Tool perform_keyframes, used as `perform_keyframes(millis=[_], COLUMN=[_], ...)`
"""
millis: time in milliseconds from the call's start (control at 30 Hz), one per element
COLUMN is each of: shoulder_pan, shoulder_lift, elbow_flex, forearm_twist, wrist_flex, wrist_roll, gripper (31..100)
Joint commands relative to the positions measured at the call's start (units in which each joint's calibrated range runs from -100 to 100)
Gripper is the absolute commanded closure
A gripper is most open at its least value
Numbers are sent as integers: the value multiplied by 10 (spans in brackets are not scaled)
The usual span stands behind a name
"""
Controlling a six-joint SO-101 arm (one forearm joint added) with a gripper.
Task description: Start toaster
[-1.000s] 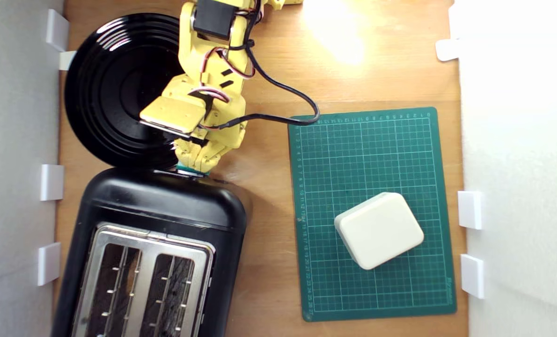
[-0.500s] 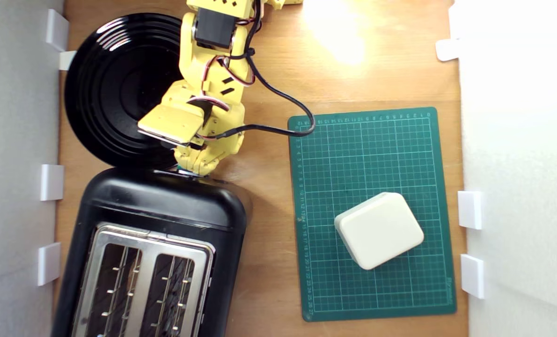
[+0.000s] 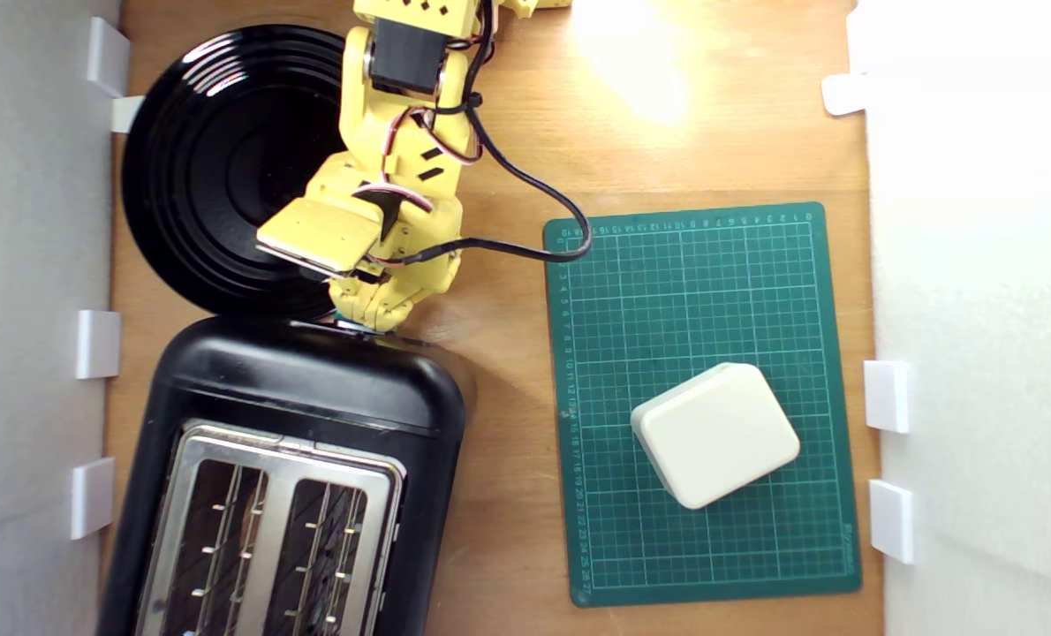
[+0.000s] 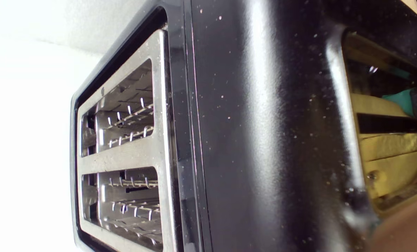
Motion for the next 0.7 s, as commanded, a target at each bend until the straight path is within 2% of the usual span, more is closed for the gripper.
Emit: perform_keyframes(millis=[0, 233, 433, 667], shoulder_pan=[15, 16, 16, 15], shoulder_lift=[145, 130, 97, 58], elbow_flex=[14, 1, -37, -48], forearm_twist=[13, 12, 5, 10], wrist_flex=[4, 8, 84, 87], wrist_roll=[-8, -10, -8, -7], gripper=[989, 989, 989, 989])
